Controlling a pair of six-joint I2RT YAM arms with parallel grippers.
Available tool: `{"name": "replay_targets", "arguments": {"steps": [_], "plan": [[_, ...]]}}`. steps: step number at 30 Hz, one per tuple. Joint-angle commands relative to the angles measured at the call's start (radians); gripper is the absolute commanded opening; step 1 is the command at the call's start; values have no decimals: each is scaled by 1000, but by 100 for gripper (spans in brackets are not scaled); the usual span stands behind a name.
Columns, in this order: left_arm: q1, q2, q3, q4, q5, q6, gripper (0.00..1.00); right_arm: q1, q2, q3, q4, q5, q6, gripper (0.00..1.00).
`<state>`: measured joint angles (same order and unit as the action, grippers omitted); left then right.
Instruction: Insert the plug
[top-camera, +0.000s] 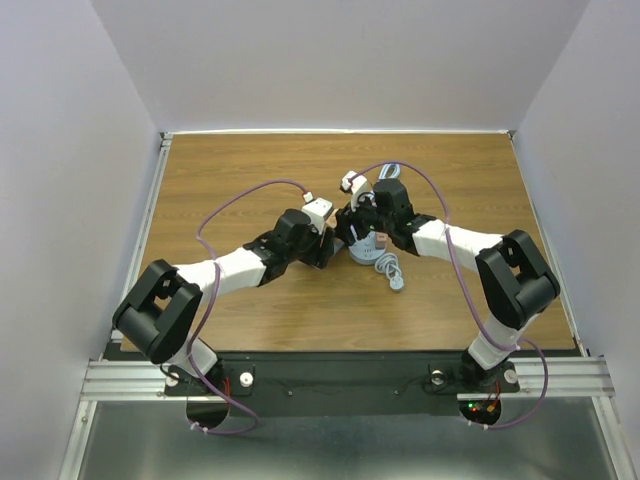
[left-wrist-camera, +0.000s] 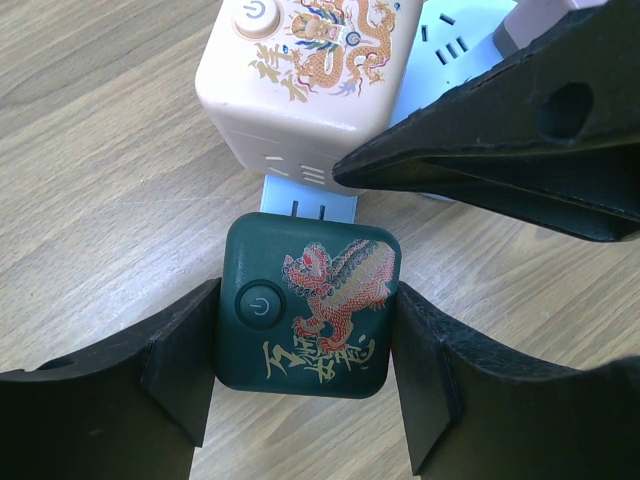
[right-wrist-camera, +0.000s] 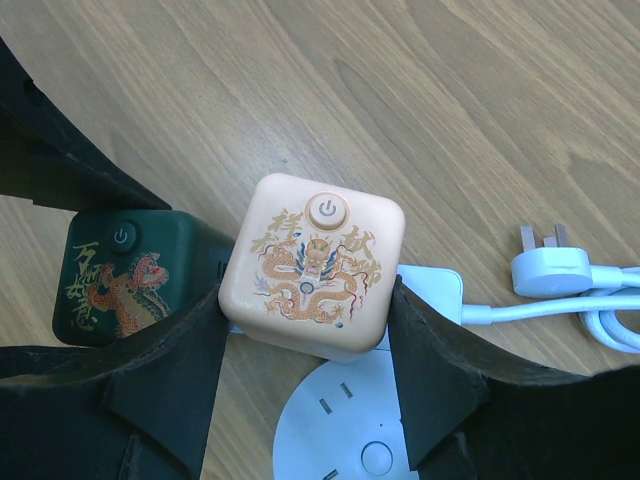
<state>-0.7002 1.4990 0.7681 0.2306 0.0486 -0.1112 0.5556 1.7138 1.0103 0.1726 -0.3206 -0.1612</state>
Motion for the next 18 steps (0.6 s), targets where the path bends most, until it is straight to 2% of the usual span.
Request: {"name": "replay_targets", "arguments": {"steps": [1, 18], "plan": [[-19, -43, -38, -53, 125, -62, 0, -20, 29, -42, -128, 97, -18, 59], [-21, -56, -66, -19, 143, -70, 0, 15, 69, 17, -110, 120, 107, 70]]}}
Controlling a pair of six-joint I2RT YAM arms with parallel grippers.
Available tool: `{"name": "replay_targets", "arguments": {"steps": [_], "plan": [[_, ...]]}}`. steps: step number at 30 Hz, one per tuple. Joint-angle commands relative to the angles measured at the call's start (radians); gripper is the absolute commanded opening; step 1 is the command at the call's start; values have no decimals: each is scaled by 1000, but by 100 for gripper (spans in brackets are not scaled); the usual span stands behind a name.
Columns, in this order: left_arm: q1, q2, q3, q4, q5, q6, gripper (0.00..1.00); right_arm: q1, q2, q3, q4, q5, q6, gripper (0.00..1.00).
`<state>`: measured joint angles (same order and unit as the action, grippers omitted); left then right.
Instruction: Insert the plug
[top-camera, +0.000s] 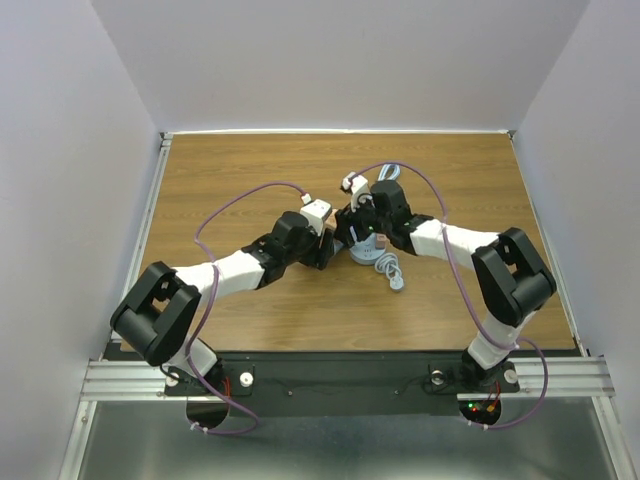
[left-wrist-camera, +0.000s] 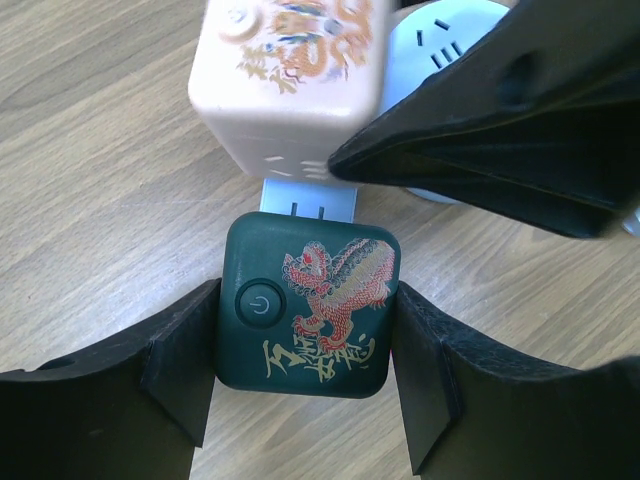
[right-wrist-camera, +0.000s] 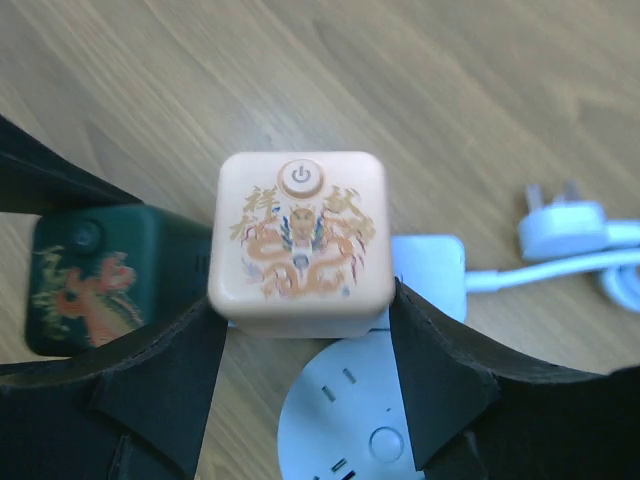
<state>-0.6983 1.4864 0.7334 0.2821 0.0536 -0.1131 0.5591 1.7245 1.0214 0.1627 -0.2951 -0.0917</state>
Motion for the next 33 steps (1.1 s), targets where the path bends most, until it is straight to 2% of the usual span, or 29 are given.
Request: {"name": "replay_targets", "arguments": {"steps": [1, 11, 13, 16, 33], "plan": [[-23, -43, -31, -69, 140, -68, 0, 18, 61, 11, -100, 97, 41, 70], [-24, -49, -43, -64, 144, -69, 0, 38, 61, 17, -46, 143, 84, 74], [-24, -51, -42, -64, 143, -71, 0, 38, 55, 14, -46, 152, 83, 84], [-24, -54, -42, -66, 140, -71, 0, 38, 24, -9, -45, 166, 78, 88], [-23, -51, -40, -80, 118, -71, 0, 38, -207, -89, -19, 106, 67, 94]]}}
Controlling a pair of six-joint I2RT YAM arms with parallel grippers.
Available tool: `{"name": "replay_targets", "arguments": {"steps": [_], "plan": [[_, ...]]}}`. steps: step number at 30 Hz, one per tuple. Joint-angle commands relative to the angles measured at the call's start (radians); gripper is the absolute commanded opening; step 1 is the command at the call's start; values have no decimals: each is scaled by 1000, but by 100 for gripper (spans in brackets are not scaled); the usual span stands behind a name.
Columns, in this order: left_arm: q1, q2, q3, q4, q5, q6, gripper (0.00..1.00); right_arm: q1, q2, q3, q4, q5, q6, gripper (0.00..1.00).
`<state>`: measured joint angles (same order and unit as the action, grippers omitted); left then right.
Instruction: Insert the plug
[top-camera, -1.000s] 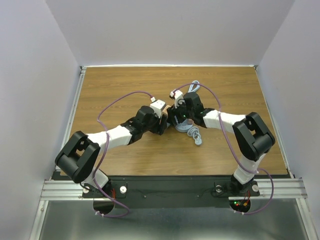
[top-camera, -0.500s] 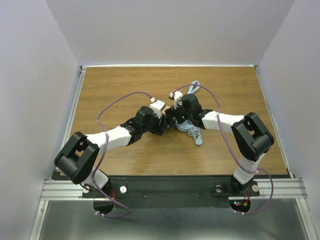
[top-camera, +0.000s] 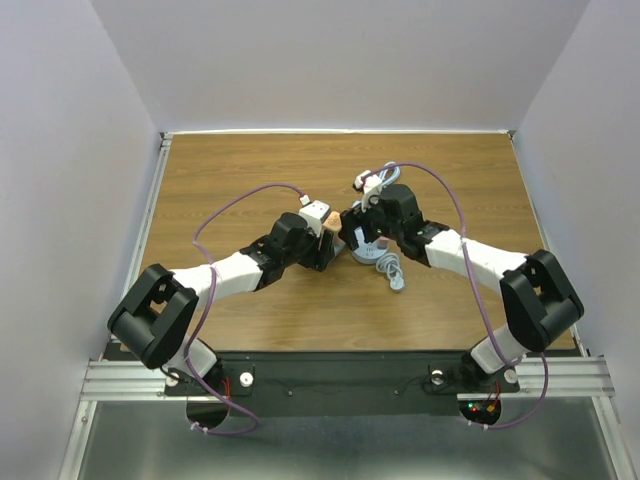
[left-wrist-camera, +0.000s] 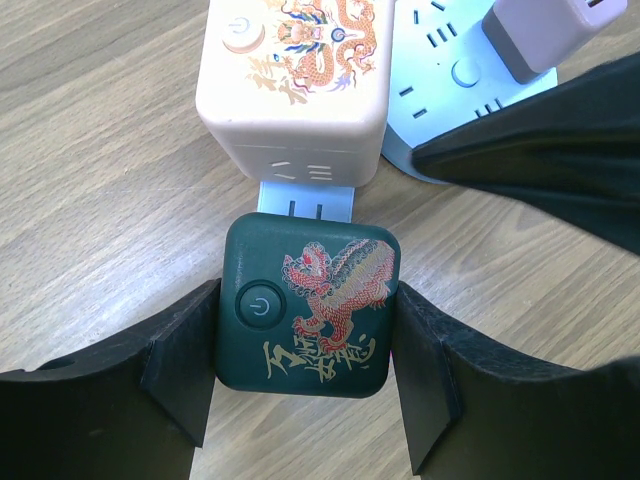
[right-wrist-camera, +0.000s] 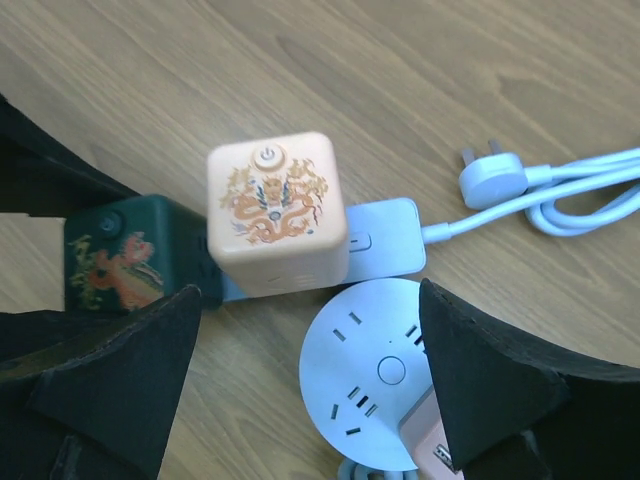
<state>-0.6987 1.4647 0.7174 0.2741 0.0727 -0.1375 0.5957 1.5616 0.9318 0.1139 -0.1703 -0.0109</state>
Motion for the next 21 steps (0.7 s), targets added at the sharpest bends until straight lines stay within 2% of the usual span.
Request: {"name": "replay_targets", "arguments": {"steps": [1, 8, 21], "plan": [[-24, -30, -26, -70, 101, -47, 0, 1, -43, 15, 32, -18, -23, 94], [-22, -46, -29, -65, 108, -37, 0, 0, 54, 99, 49, -47, -66, 94], [-22, -37, -21, -72, 124, -30, 0, 1, 115, 110, 159, -138, -55, 94]]}}
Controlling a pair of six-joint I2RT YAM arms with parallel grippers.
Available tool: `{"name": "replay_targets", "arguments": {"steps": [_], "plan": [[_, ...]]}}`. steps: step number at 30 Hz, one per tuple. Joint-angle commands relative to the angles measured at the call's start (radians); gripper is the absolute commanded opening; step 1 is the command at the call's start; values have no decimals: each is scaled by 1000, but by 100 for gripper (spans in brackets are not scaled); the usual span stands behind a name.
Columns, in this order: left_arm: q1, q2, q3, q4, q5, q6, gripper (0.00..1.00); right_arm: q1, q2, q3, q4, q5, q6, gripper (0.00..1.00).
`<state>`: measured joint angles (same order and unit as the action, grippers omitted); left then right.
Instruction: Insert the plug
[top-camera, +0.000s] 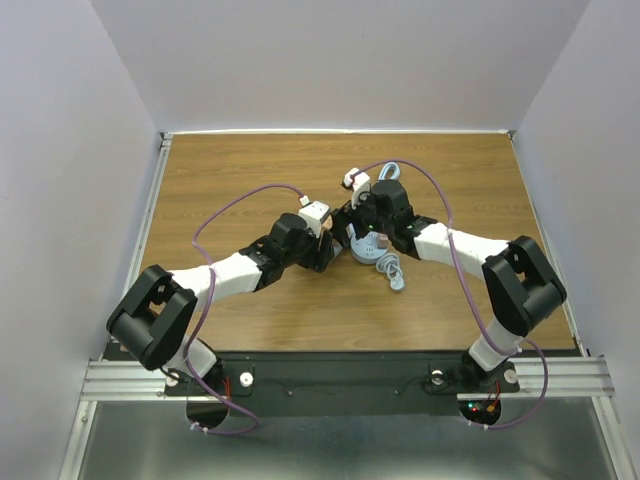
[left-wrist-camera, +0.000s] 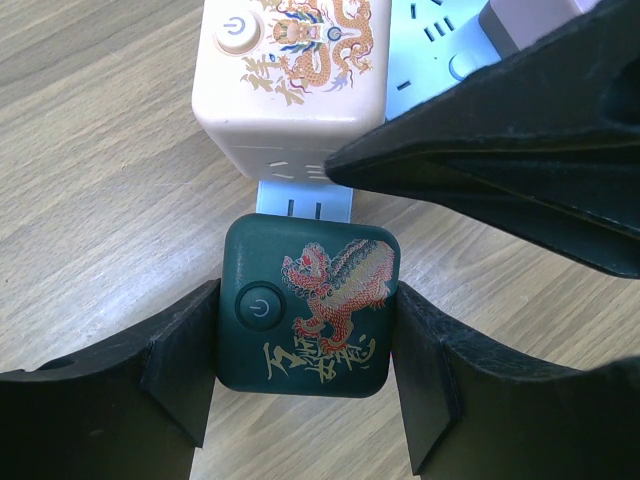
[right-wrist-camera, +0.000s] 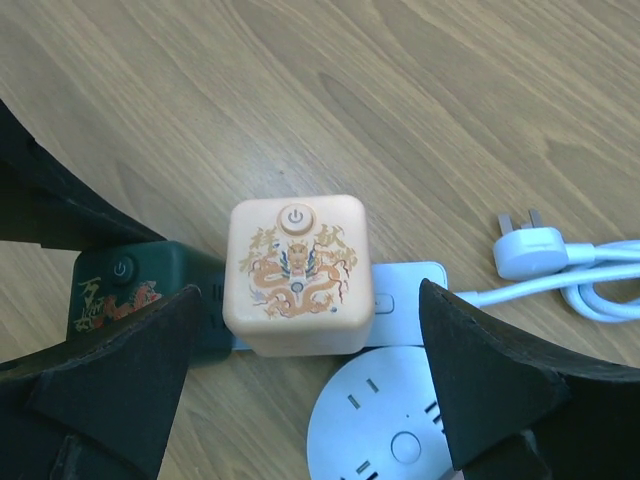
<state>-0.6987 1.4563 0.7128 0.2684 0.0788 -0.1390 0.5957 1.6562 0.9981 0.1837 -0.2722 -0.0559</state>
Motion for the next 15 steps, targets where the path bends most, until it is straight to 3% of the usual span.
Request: {"name": "replay_targets", "arguments": {"steps": [1, 9, 12, 15], "plan": [[-24, -30, -16, -66, 118, -30, 0, 3, 27, 50, 94, -41, -10, 94], [-22, -34, -18, -69, 119, -30, 0, 1, 73, 57, 129, -55, -18, 93], [-24, -33, -18, -70, 119, -30, 0, 3, 82, 54, 129, -58, -25, 89], [-22, -33, -18, -72, 119, -30, 0, 1, 83, 42, 129, -55, -35, 73]]}}
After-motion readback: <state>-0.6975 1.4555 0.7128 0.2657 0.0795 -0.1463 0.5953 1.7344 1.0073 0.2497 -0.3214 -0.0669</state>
